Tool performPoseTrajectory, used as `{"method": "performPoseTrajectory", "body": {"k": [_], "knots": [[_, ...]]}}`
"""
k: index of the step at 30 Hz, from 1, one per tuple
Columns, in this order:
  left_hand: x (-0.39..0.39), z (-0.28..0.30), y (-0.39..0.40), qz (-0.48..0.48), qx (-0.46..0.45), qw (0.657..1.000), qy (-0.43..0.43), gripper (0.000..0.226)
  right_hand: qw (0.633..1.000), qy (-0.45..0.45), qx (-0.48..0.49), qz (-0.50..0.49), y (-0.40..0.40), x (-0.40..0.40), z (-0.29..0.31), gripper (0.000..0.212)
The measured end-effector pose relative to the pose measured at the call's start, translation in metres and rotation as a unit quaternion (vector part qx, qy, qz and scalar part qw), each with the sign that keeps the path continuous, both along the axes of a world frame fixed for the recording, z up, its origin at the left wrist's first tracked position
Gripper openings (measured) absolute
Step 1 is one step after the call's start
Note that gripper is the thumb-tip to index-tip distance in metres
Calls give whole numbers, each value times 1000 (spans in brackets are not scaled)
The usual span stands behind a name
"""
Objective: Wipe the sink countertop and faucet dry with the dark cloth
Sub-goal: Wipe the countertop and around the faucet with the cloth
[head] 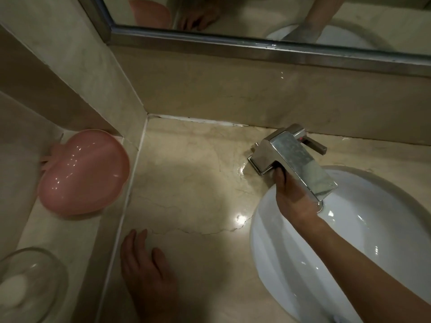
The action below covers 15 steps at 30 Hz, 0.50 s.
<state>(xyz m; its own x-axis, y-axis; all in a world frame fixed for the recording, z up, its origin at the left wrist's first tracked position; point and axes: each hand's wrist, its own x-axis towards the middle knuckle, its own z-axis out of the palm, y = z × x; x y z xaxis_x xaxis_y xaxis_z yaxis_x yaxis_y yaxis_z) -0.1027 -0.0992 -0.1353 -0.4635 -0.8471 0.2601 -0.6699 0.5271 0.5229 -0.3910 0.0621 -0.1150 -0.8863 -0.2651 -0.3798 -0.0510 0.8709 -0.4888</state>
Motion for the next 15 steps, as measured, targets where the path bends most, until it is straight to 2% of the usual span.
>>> {"method": "performPoseTrajectory", "body": {"k": [1,2,4,5,7,10,13,15], "knots": [[1,0,1,9,-3,1000,1,41,1000,22,12,-16,0,8,3,70],[-1,3,1,5,11,1000,-4,42,996,87,15,-9,-1,16,9,69],[-1,5,1,7,25,1000,-6,42,982,187,-11,16,-8,33,18,49],[-1,5,1,6,23,1000,-9,42,978,207,-19,13,-14,38,22,38],[-1,7,1,3,23,1000,-10,42,982,187,-8,25,-21,49,26,38],[1,5,0,1,15,1000,-13,42,991,114,6,68,-15,50,38,57],[2,1,1,0,2,1000,-12,42,993,43,-108,17,-2,45,44,50],[1,1,0,-4,-6,1000,-7,41,986,32,-163,-12,1,52,43,58]]}}
